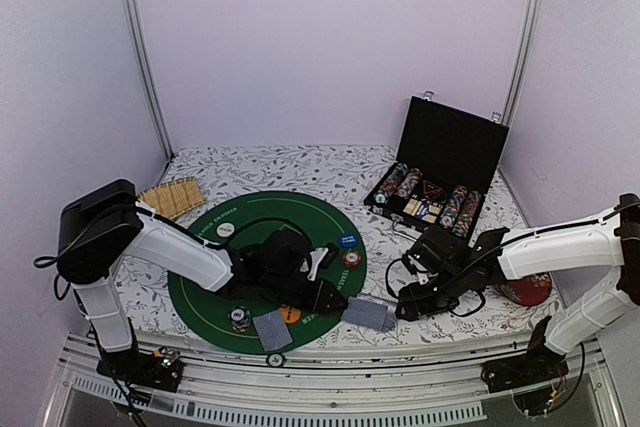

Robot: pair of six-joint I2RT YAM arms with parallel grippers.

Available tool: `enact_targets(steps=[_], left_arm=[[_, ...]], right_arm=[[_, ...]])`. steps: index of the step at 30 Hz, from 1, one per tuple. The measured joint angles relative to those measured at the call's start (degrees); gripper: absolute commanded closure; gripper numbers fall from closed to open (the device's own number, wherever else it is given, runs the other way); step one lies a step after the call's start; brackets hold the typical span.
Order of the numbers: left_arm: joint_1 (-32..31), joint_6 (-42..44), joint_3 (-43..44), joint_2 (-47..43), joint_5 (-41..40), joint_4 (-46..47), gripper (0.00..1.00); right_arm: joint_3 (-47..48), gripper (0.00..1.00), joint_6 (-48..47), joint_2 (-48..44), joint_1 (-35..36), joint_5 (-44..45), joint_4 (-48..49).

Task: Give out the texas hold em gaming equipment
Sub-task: Pick up the poker card from the face-down deck piles.

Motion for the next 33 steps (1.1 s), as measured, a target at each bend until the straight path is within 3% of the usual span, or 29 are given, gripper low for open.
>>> enact_targets(steps=[8, 17, 22, 28, 33], left_arm=[[0.0, -0.3, 0.0, 0.2, 0.2, 1.0, 0.61], [0.2, -1.3, 0.0, 2.2, 1.8, 2.8, 0.62], [0.2, -1.6, 0.0, 2.4, 2.6, 3.3, 0.72], [0.5, -1.8, -0.9, 2.1, 2.2, 3.1, 1.00], [0.6, -1.5, -1.8, -0.5, 1.6, 2.2, 1.00]], right_arm=[[0.6, 0.36, 0.2, 2.1, 0.8, 0.0, 0.4], [3.9, 0.36, 0.2, 6.0, 2.8, 0.2, 2.2], [4.9, 0.36, 0.2, 7.3, 3.1, -0.1, 3.6], [4.9, 0.36, 0.2, 7.5, 3.1, -0.2, 4.0], [4.9, 0.35, 0.2, 7.5, 3.2, 0.7, 4.0]])
